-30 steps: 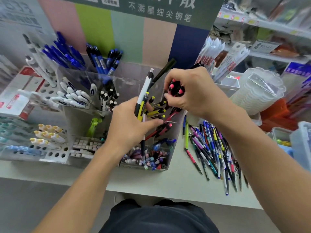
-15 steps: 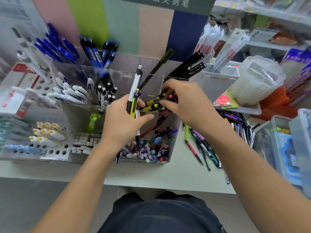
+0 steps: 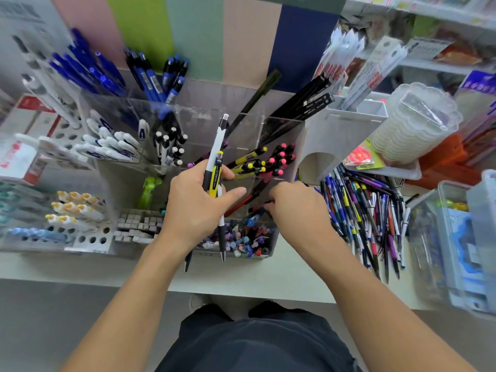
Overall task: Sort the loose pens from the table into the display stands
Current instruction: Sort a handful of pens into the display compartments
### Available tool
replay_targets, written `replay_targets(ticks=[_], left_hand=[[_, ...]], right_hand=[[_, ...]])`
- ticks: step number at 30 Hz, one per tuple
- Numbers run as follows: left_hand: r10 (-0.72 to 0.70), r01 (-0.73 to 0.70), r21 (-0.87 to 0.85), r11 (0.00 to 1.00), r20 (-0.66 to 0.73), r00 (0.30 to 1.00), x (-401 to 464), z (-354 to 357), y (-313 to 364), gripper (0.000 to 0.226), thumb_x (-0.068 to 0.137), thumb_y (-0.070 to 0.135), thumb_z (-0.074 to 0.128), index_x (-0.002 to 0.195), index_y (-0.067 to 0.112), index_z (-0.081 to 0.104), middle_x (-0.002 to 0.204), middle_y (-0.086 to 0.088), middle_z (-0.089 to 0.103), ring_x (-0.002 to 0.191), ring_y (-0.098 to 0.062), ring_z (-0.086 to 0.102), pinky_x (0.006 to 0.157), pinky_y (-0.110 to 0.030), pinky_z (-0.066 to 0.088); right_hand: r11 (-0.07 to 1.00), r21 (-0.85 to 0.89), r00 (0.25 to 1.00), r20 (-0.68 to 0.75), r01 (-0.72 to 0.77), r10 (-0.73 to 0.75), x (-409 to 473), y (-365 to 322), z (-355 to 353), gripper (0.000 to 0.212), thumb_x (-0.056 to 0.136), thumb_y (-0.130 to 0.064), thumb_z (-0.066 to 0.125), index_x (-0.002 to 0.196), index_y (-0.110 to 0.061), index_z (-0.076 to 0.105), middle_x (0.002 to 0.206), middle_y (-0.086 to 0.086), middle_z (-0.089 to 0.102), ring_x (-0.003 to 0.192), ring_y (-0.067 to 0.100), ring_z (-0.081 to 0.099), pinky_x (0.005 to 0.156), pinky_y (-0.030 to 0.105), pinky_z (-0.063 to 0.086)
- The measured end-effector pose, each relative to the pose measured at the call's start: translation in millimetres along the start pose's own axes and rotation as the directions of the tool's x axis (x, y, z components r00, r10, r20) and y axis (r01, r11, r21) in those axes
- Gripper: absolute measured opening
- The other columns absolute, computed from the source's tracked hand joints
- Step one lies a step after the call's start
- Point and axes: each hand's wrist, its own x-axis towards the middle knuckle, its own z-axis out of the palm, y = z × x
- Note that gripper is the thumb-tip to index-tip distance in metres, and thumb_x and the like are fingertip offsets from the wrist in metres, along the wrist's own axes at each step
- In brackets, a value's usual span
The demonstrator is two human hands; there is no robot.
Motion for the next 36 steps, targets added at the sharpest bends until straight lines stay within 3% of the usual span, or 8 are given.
replay_targets(ticks=[9,17,20,22,25,28,31,36], left_hand=[[-0.079,0.092,-0.043,0.995,0.241,0.967,5,5,12,0.023,0.079,0.023,0.085,0.098,0.026,0.072,0.059,0.001,0.059,0.049,-0.005,0.048,0.054,-0.012,0.041],[-0.131,0.183,-0.206,0.961,0.243,0.961,6,-2,15,0.039,0.084,0.015,0.080,0.116,0.031,0.067,0.059,0.002,0.055,0.056,-0.004,0.052,0.063,-0.013,0.047],[-0.152,0.253,-0.340,0.906,0.297,0.943,0,-14,18,0.018,0.085,0.007,0.076,0.101,0.012,0.072,0.057,0.008,0.052,0.051,-0.003,0.049,0.056,-0.012,0.045],[-0.121,0.245,-0.387,0.889,0.316,0.941,-3,-21,19,0.013,0.085,0.005,0.075,0.094,0.012,0.070,0.059,0.006,0.053,0.052,-0.005,0.050,0.055,-0.014,0.045],[-0.014,0.147,-0.298,0.943,0.406,0.914,-4,-33,21,0.015,0.084,0.010,0.079,0.093,0.016,0.068,0.063,-0.002,0.058,0.057,-0.011,0.055,0.060,-0.023,0.049],[0.061,0.004,-0.138,0.990,0.461,0.885,-5,-38,23,0.016,0.084,0.023,0.082,0.093,0.024,0.069,0.073,-0.023,0.056,0.061,-0.021,0.049,0.065,-0.040,0.052],[0.024,0.038,-0.172,0.984,0.347,0.938,-12,-44,18,0.014,0.086,0.017,0.080,0.094,0.018,0.069,0.065,-0.006,0.057,0.059,-0.010,0.053,0.062,-0.021,0.050],[-0.192,0.240,-0.480,0.844,0.148,0.970,-27,-65,-4,0.005,0.099,0.014,0.060,0.096,0.010,0.062,0.061,0.002,0.048,0.051,-0.012,0.043,0.050,-0.023,0.041]], right_hand=[[0.906,0.369,0.857,-0.514,0.206,0.014,-38,49,-101,0.014,0.087,-0.013,0.072,0.100,-0.014,0.078,0.078,0.000,0.075,0.068,0.017,0.070,0.079,0.038,0.057],[0.978,0.147,0.981,-0.152,0.147,-0.125,14,17,-62,0.025,0.099,-0.024,0.059,0.120,-0.022,0.072,0.107,0.005,0.064,0.103,0.030,0.060,0.079,0.038,0.049],[0.965,0.206,0.962,-0.252,0.159,-0.105,4,13,-68,0.030,0.095,-0.030,0.066,0.125,-0.025,0.068,0.108,-0.001,0.066,0.098,0.024,0.062,0.080,0.037,0.051],[0.850,0.465,0.913,-0.406,0.248,-0.044,-7,11,-78,0.020,0.091,-0.037,0.071,0.106,-0.024,0.076,0.087,-0.007,0.071,0.076,0.013,0.063,0.070,0.031,0.052],[0.520,0.840,0.988,-0.144,0.155,-0.061,-7,-8,-87,0.032,0.091,-0.045,0.067,0.087,-0.015,0.078,0.059,-0.012,0.062,0.051,0.007,0.050,0.050,0.022,0.041],[0.235,0.972,0.996,0.025,-0.005,-0.084,6,-28,-89,0.030,0.096,-0.032,0.065,0.087,-0.005,0.074,0.056,0.000,0.045,0.049,0.012,0.036,0.044,0.021,0.031],[0.004,0.993,0.992,-0.121,0.121,-0.022,13,-36,-97,0.026,0.102,-0.020,0.057,0.083,-0.009,0.069,0.055,0.002,0.047,0.046,0.012,0.037,0.039,0.021,0.031],[0.013,0.906,0.894,-0.420,0.423,0.157,8,-22,-112,0.022,0.105,-0.018,0.051,0.089,-0.013,0.065,0.057,-0.004,0.059,0.050,0.016,0.050,0.044,0.026,0.042]])
